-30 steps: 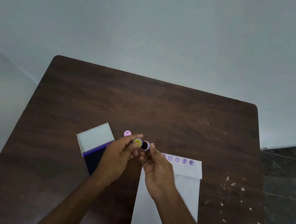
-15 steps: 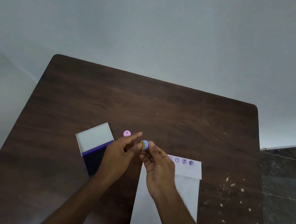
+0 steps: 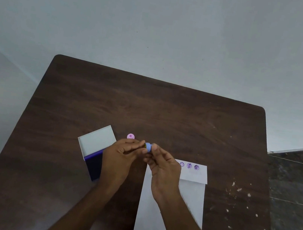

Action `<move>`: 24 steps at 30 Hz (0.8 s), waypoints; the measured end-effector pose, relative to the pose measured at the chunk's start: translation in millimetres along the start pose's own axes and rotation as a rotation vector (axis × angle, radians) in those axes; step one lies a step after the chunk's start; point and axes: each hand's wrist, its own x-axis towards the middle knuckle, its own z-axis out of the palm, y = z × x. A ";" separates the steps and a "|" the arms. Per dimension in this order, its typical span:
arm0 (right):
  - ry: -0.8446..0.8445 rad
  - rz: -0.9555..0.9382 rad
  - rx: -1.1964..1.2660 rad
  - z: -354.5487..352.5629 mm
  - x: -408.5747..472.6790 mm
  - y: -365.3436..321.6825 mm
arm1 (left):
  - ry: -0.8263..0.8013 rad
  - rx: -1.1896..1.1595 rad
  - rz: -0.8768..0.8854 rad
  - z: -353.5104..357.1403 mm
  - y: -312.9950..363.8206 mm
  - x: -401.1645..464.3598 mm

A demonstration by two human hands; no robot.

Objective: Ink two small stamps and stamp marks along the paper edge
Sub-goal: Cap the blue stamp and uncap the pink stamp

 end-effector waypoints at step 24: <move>-0.009 0.050 0.051 -5.5 7.5 -1.1 | 0.023 -0.052 0.031 -2.7 0.9 9.1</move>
